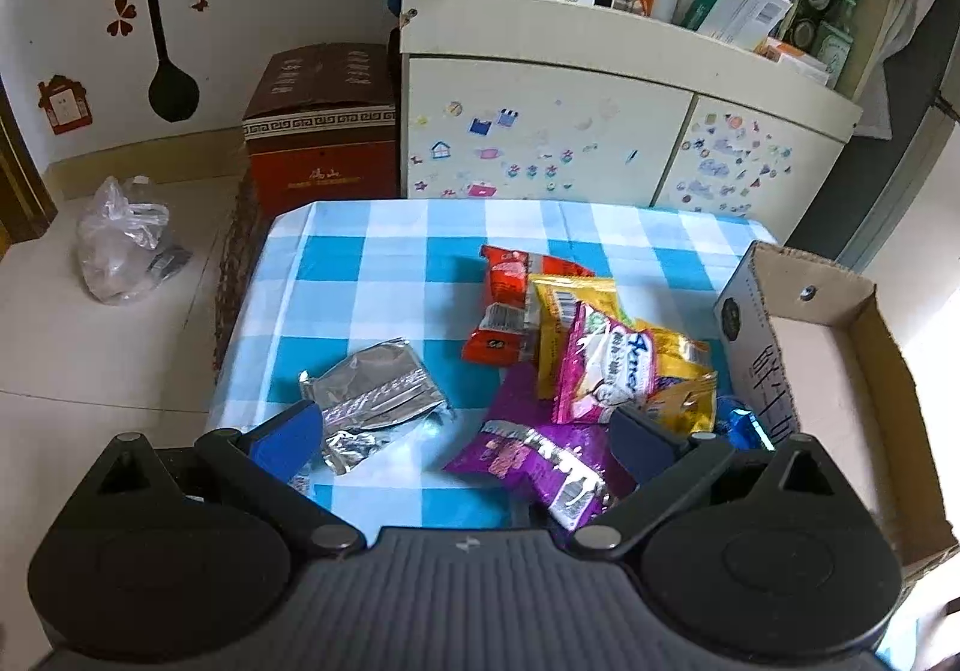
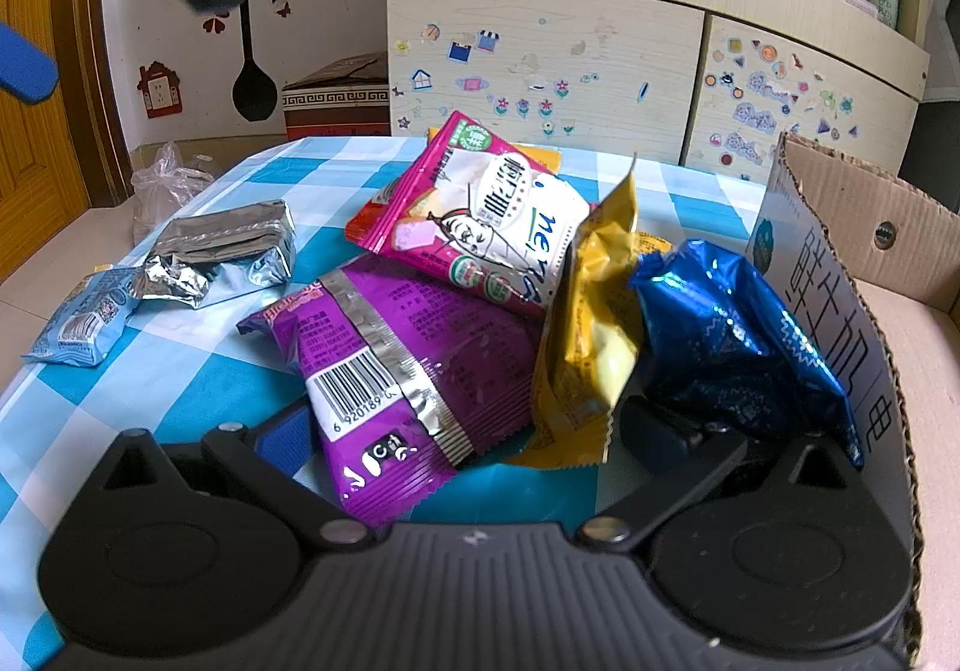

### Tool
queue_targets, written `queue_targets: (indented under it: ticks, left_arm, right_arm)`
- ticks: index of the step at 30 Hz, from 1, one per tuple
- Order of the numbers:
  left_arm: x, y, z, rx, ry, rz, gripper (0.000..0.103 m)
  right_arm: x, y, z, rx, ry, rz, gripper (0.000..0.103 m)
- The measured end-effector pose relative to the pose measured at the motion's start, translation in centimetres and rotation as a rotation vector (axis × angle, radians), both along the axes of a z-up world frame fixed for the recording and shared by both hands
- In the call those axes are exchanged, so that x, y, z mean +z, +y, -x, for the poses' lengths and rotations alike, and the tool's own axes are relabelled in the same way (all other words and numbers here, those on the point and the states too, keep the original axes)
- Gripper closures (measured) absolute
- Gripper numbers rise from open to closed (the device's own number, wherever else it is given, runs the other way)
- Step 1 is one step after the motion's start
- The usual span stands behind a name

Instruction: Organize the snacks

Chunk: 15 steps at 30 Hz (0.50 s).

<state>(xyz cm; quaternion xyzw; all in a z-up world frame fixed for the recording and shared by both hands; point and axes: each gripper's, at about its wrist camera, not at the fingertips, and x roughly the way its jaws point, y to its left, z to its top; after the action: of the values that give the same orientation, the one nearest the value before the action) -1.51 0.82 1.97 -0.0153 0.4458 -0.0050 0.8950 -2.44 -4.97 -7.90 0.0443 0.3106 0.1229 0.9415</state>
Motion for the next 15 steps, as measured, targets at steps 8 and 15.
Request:
queue_targets:
  ticks: [8,15]
  left_arm:
    - [-1.2,1.4,0.2,0.035,0.03,-0.039,0.0]
    - [-2.2,5.2,-0.5,0.147,0.046,-0.052,0.0]
  right_arm:
    - [0.7,0.9,0.8,-0.139,0.082,-0.014,0.0]
    - [2.6,0.6,1.2,-0.103,0.311,0.01,0.001]
